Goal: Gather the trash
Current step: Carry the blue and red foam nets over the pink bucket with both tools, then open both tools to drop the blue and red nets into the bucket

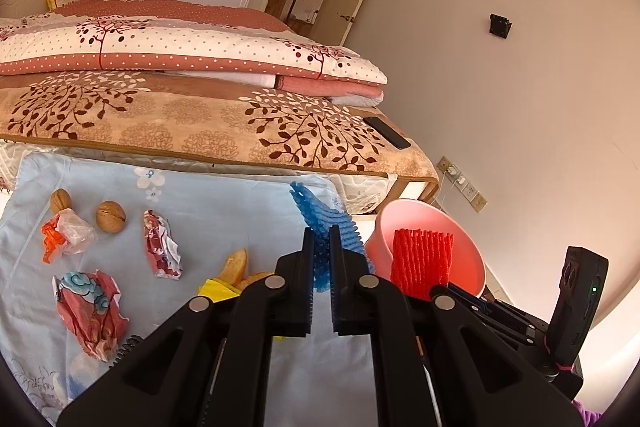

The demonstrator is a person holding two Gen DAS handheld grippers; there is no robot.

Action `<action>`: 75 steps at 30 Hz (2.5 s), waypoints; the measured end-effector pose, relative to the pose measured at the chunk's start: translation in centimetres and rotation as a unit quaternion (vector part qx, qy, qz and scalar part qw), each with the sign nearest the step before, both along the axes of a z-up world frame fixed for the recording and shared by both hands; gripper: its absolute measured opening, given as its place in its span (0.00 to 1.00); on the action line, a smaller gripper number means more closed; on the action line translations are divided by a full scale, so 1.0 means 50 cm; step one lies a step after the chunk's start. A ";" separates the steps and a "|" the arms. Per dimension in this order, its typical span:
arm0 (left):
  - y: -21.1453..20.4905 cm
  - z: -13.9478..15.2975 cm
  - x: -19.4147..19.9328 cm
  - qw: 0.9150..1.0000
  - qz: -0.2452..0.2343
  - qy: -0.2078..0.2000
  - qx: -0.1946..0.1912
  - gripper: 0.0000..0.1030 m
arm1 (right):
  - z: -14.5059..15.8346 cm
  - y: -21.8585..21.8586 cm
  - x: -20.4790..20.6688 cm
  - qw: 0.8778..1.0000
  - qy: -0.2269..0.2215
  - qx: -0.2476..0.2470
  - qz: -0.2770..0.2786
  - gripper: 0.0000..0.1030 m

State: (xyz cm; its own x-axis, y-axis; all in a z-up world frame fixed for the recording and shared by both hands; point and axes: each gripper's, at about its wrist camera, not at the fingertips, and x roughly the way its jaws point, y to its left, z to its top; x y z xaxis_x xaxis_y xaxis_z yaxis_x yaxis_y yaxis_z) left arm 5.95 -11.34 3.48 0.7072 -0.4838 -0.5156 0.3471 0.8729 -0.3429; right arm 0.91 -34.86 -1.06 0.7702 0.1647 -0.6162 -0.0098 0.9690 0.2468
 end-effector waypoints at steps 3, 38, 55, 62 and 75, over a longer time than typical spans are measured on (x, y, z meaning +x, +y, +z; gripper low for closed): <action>-0.024 0.004 -0.002 1.000 -0.012 -0.004 0.003 0.06 | 0.001 -0.020 -0.003 1.000 -0.002 0.001 -0.012 0.10; -0.324 -0.047 0.015 0.987 -0.125 -0.017 0.097 0.06 | -0.025 -0.235 -0.032 0.992 -0.009 0.011 -0.123 0.10; -0.380 -0.102 0.039 0.984 -0.134 0.015 0.119 0.06 | -0.059 -0.264 -0.012 0.992 0.003 0.018 -0.127 0.10; -0.386 -0.111 0.043 0.983 -0.134 0.029 0.120 0.06 | -0.063 -0.261 -0.010 0.992 0.003 0.012 -0.127 0.10; -0.380 -0.110 0.042 0.983 -0.141 0.049 0.108 0.35 | -0.062 -0.265 -0.018 0.991 0.000 0.009 -0.135 0.11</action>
